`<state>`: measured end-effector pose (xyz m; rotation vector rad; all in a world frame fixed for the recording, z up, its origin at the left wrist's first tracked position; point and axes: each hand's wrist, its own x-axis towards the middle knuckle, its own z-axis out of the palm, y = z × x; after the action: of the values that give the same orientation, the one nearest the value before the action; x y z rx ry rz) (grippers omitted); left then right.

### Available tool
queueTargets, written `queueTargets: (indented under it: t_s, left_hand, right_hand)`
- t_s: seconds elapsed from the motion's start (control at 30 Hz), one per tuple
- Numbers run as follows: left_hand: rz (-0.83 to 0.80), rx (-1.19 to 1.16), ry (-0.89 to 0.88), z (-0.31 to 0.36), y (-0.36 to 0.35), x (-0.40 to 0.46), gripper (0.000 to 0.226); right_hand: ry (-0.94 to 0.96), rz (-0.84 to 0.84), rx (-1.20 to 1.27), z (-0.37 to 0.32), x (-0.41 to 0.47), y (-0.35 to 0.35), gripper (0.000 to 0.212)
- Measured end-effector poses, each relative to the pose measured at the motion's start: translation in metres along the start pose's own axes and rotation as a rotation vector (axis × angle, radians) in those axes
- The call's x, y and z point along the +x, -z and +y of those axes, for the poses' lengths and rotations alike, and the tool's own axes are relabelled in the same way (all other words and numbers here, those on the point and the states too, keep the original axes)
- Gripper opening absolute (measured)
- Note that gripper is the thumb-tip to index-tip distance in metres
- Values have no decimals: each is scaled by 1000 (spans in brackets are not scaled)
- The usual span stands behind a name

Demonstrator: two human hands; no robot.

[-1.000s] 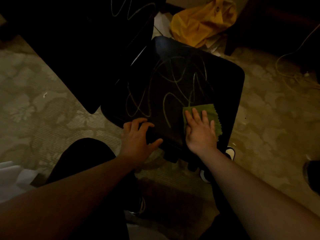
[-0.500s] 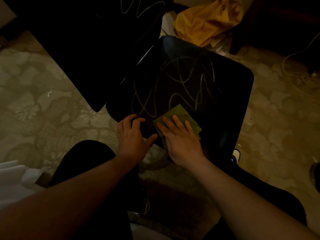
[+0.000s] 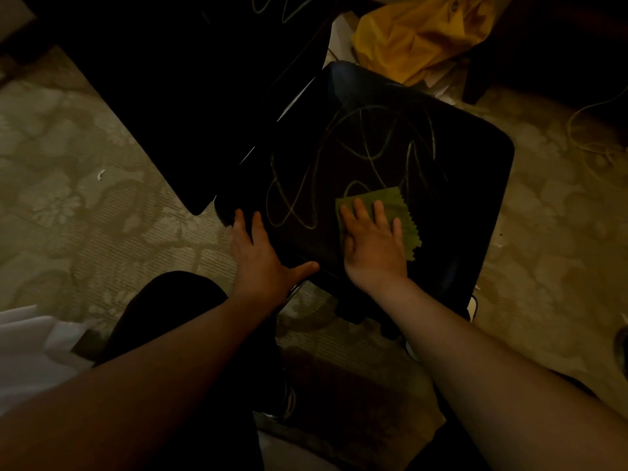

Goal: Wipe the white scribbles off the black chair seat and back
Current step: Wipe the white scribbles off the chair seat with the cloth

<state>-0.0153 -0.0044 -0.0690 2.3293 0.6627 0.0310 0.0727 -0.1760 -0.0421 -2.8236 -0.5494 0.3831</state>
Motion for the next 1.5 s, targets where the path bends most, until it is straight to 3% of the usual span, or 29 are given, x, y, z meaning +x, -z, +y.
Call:
queueTargets:
  t_s: [0.13, 0.23, 0.37, 0.57, 0.73, 0.93, 1.1, 1.27, 1.5]
  left_hand:
    - [15, -5, -20, -2, 0, 1, 140]
    - [36, 5, -63, -6, 0, 2, 143]
    - [25, 20, -65, -10, 4, 4, 142]
    - [24, -3, -20, -8, 11, 6, 136]
    - [34, -28, 44, -7, 13, 10, 146]
    - [10, -111, 13, -6, 11, 10, 152]
    - [-17, -145, 33, -10, 10, 15, 139]
    - [0, -183, 23, -11, 12, 15, 147]
    - [29, -195, 49, -8, 16, 20, 149]
  right_hand:
    - [332, -116, -118, -19, -4, 0, 63]
    - [463, -166, -138, -28, -2, -2, 63]
    - [446, -123, -125, -23, 7, -4, 62]
    - [187, -9, -28, -22, 31, -3, 56]
    - [102, 7, -7, -34, 38, -7, 58]
    - [345, -112, -51, -51, 37, -9, 56]
    - [588, -230, -12, -66, 36, -14, 54]
    - [513, -168, -28, -65, 45, -14, 56]
    - [141, -49, 70, -62, 81, -11, 56]
